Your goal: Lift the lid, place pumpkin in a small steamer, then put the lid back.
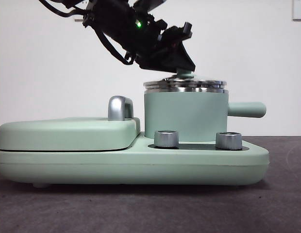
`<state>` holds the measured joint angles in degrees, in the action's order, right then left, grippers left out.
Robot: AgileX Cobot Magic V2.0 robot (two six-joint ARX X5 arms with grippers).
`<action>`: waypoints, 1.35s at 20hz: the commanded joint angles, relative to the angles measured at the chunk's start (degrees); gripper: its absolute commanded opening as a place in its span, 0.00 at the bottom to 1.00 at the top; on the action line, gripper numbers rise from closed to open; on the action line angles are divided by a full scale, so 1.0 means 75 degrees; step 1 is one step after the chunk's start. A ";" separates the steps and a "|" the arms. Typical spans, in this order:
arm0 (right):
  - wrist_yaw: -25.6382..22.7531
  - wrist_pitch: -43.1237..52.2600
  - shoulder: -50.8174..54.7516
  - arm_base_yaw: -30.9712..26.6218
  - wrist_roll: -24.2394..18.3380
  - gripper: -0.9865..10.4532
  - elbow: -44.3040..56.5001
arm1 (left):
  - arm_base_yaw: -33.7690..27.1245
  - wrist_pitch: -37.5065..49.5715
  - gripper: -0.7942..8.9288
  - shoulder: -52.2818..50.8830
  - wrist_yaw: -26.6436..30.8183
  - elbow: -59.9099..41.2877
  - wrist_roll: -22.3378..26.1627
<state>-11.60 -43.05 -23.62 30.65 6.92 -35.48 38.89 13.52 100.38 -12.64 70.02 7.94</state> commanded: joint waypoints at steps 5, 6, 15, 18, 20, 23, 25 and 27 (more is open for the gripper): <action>-0.0009 0.0079 -0.0029 0.0047 0.0085 0.36 -0.0032 | 0.0090 0.0277 0.09 0.0347 -0.0099 0.0256 0.0055; -0.0009 0.0079 -0.0029 0.0047 0.0085 0.36 -0.0035 | 0.0099 0.0294 0.09 0.0367 -0.0122 0.0256 0.0055; -0.0006 0.0079 -0.0029 0.0047 0.0085 0.36 -0.0032 | 0.0117 -0.0504 0.09 0.0347 -0.0114 0.0259 -0.0254; -0.0006 0.0079 -0.0029 0.0047 0.0085 0.36 -0.0032 | 0.0117 -0.0816 0.09 0.0329 -0.0114 0.0283 -0.0414; -0.0006 0.0079 -0.0029 0.0047 0.0085 0.36 -0.0032 | 0.0117 -0.0959 0.09 0.0321 -0.0111 0.0382 -0.0408; -0.0006 0.0079 -0.0029 0.0047 0.0085 0.36 -0.0032 | 0.0117 -0.0906 0.12 0.0321 -0.0114 0.0498 -0.0388; -0.0006 0.0079 -0.0029 0.0047 0.0085 0.36 -0.0032 | 0.0108 -0.0842 0.30 0.0321 -0.0114 0.0551 -0.0388; -0.0006 0.0079 -0.0029 0.0047 0.0085 0.36 -0.0035 | 0.0102 -0.0892 0.41 0.0303 -0.0114 0.0644 -0.0393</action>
<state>-11.60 -43.05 -23.62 30.65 6.92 -35.48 39.16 6.48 101.60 -13.47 73.23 5.28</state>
